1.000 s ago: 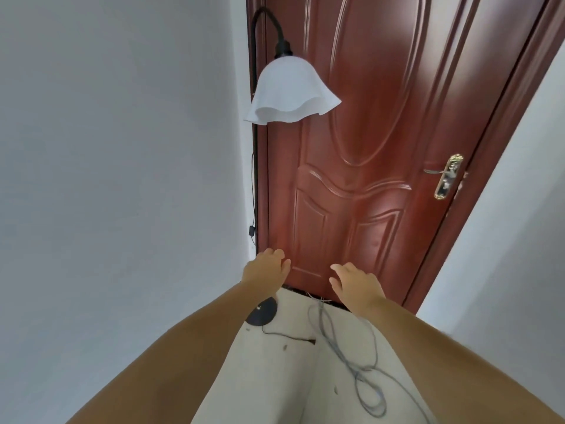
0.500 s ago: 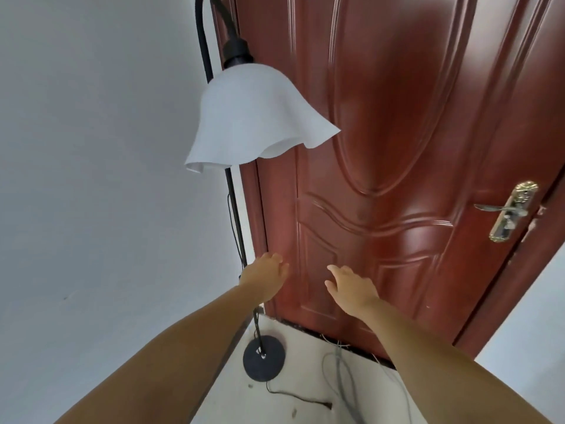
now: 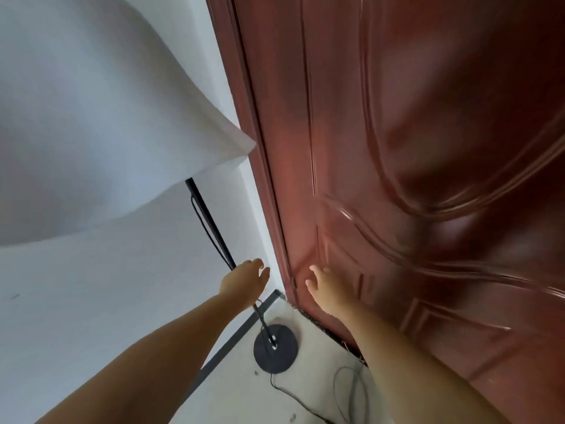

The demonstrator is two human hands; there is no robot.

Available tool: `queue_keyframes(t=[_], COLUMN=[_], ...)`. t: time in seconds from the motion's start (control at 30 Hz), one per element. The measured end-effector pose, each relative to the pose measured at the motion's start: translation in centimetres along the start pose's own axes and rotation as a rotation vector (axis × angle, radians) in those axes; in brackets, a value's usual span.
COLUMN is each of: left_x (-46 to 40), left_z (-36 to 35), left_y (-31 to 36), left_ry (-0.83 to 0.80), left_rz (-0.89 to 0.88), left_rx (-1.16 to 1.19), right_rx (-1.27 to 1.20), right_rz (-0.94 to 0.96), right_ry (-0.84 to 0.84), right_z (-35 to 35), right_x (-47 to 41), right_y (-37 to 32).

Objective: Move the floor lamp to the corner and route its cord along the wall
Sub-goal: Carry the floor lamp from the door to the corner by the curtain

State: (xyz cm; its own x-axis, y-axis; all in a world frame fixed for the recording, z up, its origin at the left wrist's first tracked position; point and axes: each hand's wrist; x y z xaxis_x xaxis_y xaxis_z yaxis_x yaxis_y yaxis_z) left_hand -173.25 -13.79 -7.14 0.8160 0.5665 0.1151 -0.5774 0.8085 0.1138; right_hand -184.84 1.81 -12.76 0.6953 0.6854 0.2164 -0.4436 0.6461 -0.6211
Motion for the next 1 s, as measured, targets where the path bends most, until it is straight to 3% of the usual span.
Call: queue_keyframes(t=[0.23, 0.47, 0.7, 0.83, 0.9, 1.0], left_x=[-4.3, -10.9, -14.8, -16.1, -16.0, -15.7], left_z=[-10.5, -22.5, -26.6, -26.4, -26.4, -26.2], left_y=[-3.4, -7.1, -9.0, -10.8, -11.3, -11.9], left_ry=[-0.16, -0.018, 0.344, 0.319, 0.303, 0.346], left_rz=[0.416, 0.845, 0.782, 0.674, 0.628, 0.664], left_rx=[0.237, 0.63, 1.132, 1.239, 1.236, 1.304], right_rx=[0.013, -0.082, -0.405, -0.571, -0.551, -0.326], right_rz=[0.037, -0.048, -0.165, -0.236, -0.248, -0.142], right_ry=[-0.162, -0.318, -0.393, -0.443, -0.454, -0.439], right_z=[-9.2, -22.7, -32.3, -36.5, -38.3, -39.7], right_x=[-7.6, -15.6, -21.9, -24.9, -25.7, -25.9], right_y=[3.8, 8.2, 9.4, 8.4, 7.8, 7.1])
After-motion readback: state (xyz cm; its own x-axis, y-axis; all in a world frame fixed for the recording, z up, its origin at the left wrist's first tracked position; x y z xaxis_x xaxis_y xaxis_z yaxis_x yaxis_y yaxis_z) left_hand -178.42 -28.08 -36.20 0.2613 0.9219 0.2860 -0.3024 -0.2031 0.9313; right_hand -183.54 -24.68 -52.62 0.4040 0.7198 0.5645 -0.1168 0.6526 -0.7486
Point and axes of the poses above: each hand's wrist, its own x-axis away from the middle knuckle, its own z-axis out of the back of the hand, y = z × x, and after that the axes turned 7 degrees about -x, right-handed
